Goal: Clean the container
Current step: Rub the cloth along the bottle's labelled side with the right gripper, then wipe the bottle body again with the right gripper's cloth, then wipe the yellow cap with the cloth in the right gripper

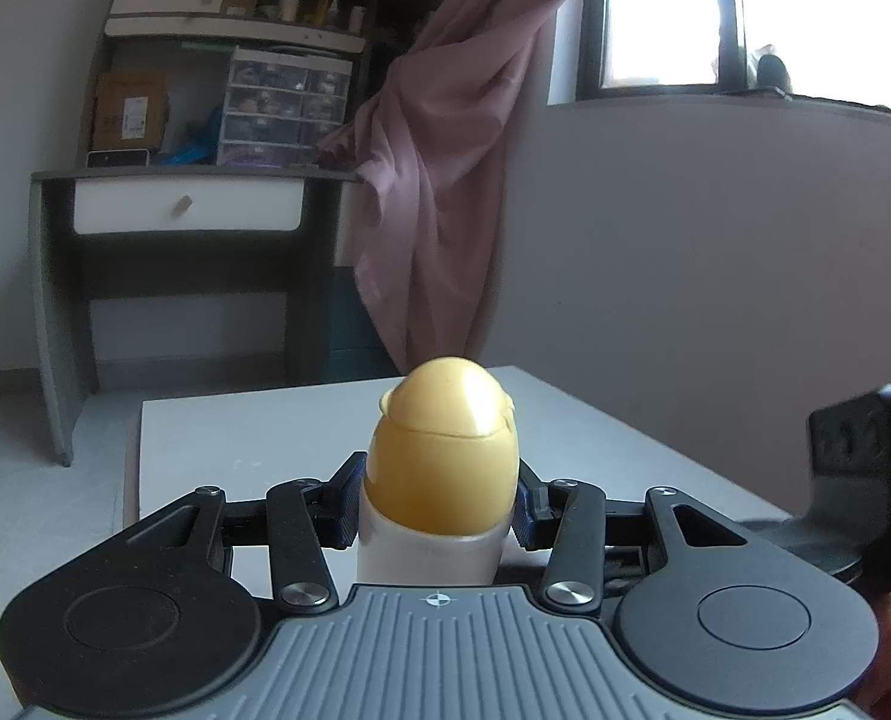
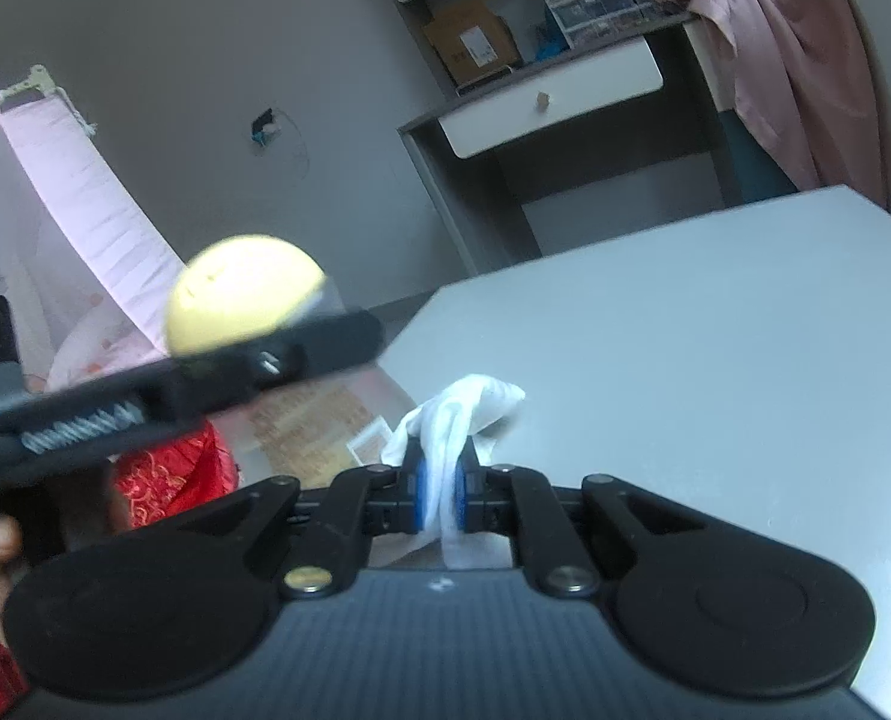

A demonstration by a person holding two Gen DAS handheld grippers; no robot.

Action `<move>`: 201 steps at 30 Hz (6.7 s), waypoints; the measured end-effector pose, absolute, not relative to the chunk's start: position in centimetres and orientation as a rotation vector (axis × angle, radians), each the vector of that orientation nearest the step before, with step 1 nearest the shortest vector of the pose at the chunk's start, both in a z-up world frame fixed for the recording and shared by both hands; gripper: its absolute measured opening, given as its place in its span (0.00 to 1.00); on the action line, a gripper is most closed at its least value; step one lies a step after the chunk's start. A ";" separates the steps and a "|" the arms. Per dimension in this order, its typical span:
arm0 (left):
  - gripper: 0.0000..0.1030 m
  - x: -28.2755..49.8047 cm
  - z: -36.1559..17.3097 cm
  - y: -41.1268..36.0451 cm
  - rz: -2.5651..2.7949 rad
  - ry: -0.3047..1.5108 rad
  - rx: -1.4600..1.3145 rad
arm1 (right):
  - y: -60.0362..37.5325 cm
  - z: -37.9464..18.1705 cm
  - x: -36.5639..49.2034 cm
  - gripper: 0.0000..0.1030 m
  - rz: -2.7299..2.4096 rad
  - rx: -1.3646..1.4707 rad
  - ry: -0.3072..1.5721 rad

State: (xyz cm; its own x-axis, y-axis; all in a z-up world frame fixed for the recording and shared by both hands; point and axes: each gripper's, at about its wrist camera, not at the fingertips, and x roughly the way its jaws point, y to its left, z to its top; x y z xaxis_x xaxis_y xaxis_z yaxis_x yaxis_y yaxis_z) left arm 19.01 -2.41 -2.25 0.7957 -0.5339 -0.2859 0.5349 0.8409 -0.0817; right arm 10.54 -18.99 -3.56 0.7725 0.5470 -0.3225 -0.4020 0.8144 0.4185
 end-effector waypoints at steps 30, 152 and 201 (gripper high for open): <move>0.46 18.9 -2.1 -2.3 -0.591 0.290 -0.014 | -18.4 -4.5 10.1 0.09 0.515 0.308 0.479; 0.46 18.7 -1.6 -1.1 -0.591 0.287 -0.017 | -17.0 -4.4 8.2 0.10 0.610 0.297 0.505; 0.46 18.2 -1.9 -0.9 -0.584 0.282 -0.012 | -18.8 -1.6 6.1 0.10 0.567 0.273 0.419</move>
